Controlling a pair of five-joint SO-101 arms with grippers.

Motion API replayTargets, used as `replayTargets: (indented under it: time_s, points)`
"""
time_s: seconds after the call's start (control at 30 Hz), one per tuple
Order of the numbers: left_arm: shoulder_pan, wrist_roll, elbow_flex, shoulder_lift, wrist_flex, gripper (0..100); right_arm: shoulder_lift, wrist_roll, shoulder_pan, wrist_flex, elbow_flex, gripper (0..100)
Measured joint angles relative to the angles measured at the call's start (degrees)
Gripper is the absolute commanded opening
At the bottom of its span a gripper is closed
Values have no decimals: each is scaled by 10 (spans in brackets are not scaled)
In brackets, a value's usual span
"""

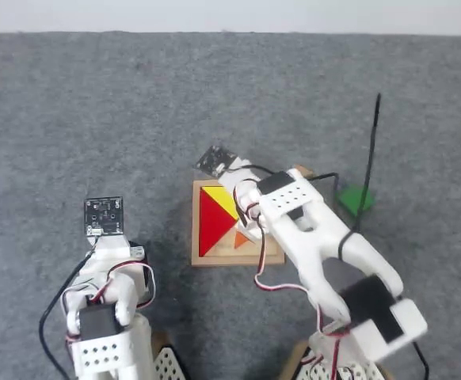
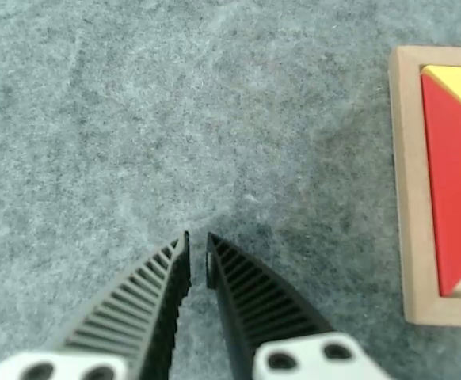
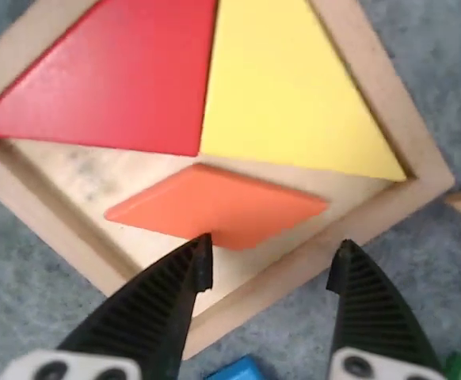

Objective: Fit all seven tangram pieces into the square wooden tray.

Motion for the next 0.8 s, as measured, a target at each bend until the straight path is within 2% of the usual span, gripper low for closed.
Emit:
replayTargets:
  time_s: [0.1, 0.23, 0.47, 0.6, 0.8]
  points:
    - [0, 0, 0, 0, 0, 36, -53, -47, 0, 0, 5, 248]
    - [0, 0, 0, 0, 0, 36, -109, -156, -11, 0, 5, 248]
    - [0, 0, 0, 0, 0, 36, -69, -287, -81, -13, 5, 250]
    - [0, 0, 0, 0, 0, 36, 11, -306, -113, -52, 5, 249]
    - [0, 0, 0, 0, 0, 36, 36, -307, -85, -63, 4, 249]
